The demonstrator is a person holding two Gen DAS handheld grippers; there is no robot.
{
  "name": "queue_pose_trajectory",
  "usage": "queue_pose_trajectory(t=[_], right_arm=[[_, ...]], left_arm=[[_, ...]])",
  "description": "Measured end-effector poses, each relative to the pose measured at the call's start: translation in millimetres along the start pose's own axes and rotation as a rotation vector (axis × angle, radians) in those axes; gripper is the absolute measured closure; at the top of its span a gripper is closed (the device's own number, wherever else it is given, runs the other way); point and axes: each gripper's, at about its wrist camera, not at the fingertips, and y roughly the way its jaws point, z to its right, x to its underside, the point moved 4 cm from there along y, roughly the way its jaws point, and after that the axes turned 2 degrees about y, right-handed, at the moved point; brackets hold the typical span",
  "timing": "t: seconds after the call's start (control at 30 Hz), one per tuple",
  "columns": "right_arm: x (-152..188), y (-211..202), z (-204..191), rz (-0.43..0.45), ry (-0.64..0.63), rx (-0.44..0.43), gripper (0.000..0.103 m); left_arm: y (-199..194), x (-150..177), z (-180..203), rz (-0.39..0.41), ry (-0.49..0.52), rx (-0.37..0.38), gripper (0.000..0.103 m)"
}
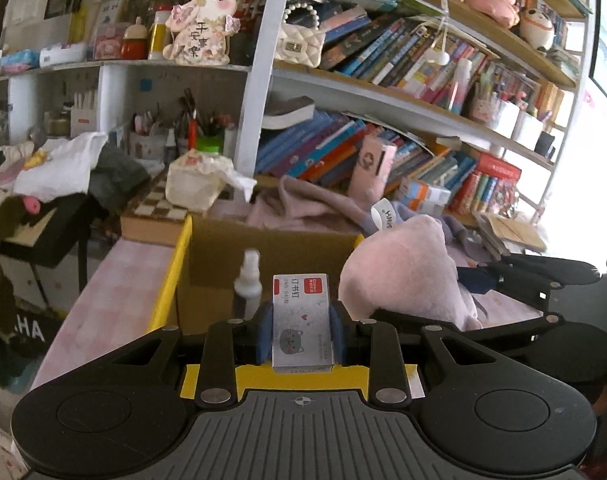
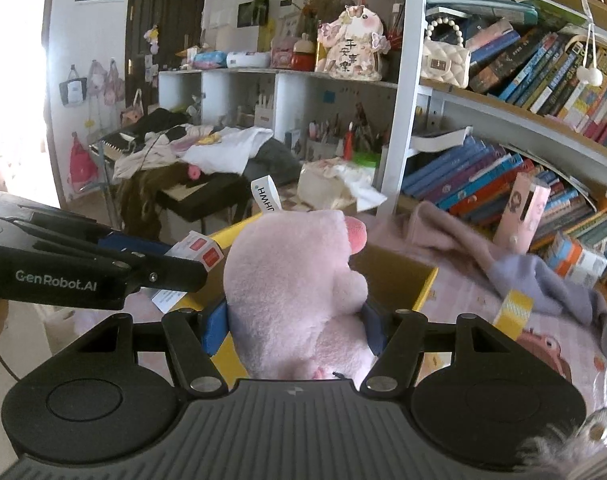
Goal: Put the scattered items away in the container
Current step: 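Carry the card box and plush pig over the yellow box with both tools, then lower the card box and plush pig into the box and open both tools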
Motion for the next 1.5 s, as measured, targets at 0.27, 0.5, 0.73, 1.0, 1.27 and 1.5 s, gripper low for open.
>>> queue_pose_trajectory(t=[0.27, 0.5, 0.73, 1.0, 1.27, 1.5], right_arm=[[-9, 68, 29, -0.061, -0.052, 0.003, 0.040], [-12, 140, 57, -0.163, -0.093, 0.017, 0.040], [-13, 178, 70, -0.249, -0.125, -0.029, 0.040], [-2, 197, 68, -0.347, -0.179, -0.064, 0.039], [-1, 198, 71, -0.344, -0.173, -0.057, 0.038], [-15, 178, 67, -0.266, -0.180, -0.029, 0.024]], left_arm=[[66, -10, -16, -0.082, 0.008, -0.024, 0.075], [107, -5, -17, -0.179, 0.052, -0.022, 0.074], [128, 2, -12, -0.251, 0.048, -0.005, 0.074], [143, 12, -8, -0.318, 0.042, 0.000, 0.074], [140, 9, -8, -0.302, 0.032, -0.033, 0.072], [116, 0, -8, -0.243, 0.040, -0.079, 0.053]])
